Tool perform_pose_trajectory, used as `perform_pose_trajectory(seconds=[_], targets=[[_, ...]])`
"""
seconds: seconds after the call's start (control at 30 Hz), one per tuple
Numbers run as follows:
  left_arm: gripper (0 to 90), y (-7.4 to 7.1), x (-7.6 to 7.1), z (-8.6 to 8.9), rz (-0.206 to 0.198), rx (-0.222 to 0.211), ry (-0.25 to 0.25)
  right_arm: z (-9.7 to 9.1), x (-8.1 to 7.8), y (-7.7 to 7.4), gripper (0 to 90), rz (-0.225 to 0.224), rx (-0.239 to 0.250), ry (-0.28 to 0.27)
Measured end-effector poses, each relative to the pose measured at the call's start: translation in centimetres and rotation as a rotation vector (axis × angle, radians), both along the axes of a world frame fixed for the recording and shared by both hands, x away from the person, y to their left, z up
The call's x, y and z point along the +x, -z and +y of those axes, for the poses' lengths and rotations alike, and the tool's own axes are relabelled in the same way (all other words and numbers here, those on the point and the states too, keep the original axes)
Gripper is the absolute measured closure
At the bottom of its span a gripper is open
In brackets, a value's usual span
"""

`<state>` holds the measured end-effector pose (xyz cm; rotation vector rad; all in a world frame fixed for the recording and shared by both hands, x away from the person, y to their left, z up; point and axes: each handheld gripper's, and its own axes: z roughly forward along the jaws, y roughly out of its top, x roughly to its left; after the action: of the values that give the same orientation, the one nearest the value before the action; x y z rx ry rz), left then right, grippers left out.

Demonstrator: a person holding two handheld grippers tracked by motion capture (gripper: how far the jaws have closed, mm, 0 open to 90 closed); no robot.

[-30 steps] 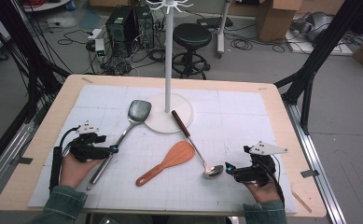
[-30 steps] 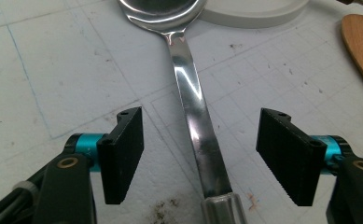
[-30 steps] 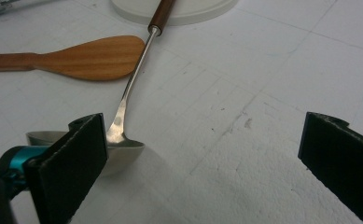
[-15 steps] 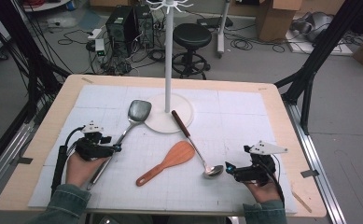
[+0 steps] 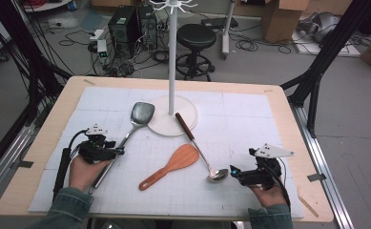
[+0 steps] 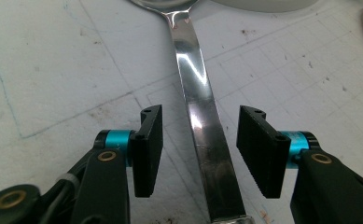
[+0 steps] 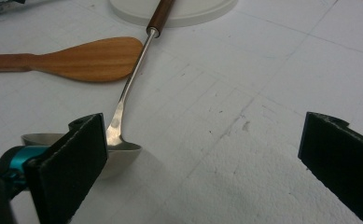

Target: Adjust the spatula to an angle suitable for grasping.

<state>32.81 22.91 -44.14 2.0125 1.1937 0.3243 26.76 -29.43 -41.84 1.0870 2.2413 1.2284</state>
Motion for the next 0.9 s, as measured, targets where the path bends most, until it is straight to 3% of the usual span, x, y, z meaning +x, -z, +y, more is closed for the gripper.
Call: perform_pose_trajectory(seconds=[0.9], targets=[[68.2, 0.13, 0.4, -0.53, 0.048, 0.018, 0.015, 0.07, -0.08, -0.09, 0.5, -0.004, -0.001, -0.002]])
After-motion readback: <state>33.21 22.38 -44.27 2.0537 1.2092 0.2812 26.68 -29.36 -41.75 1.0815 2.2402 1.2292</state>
